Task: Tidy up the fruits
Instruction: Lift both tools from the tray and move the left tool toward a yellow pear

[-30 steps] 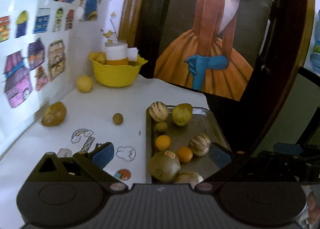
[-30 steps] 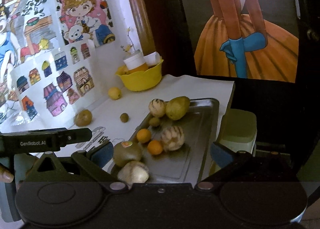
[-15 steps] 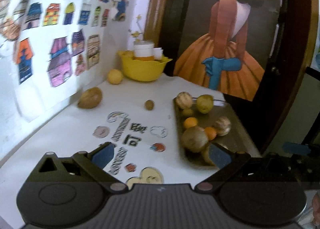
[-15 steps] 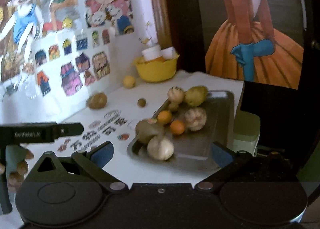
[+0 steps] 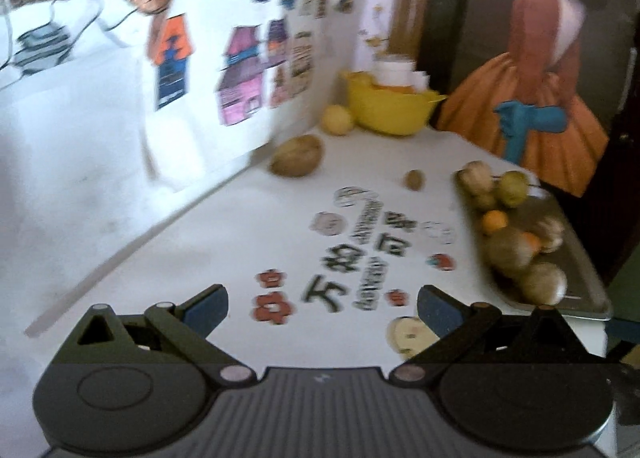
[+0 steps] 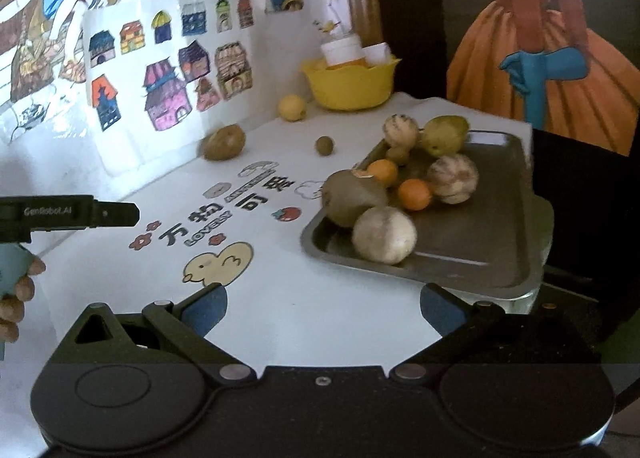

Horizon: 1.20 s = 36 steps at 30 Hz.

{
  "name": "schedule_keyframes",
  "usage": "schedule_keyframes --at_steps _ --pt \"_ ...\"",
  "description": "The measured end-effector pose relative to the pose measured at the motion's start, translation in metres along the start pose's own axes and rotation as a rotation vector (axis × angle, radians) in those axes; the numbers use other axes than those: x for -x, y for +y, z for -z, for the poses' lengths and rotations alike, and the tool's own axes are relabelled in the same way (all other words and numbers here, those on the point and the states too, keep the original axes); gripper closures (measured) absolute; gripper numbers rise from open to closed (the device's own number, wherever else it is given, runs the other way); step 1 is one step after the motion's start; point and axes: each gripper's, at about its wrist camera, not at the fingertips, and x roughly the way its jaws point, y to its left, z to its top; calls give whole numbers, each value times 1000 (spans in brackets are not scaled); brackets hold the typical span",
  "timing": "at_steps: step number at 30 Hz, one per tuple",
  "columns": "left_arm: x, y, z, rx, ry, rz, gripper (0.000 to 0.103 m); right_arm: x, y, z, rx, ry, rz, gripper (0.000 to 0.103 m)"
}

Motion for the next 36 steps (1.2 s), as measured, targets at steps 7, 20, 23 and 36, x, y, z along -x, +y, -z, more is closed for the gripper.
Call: schedule_keyframes --at_steps 7,20,23,36 --pt "-14 21 -7 -11 27 -70 0 -18 5 -7 37 45 -55 1" --pt "-40 4 -46 -214 -4 -169 0 -43 8 -52 190 20 -98 1" --pt "-50 3 -58 -238 -18 -183 0 -52 7 -76 211 2 -105 1" --pt "-122 -7 -85 -304 -39 -172 0 -140 4 -164 168 85 -67 1"
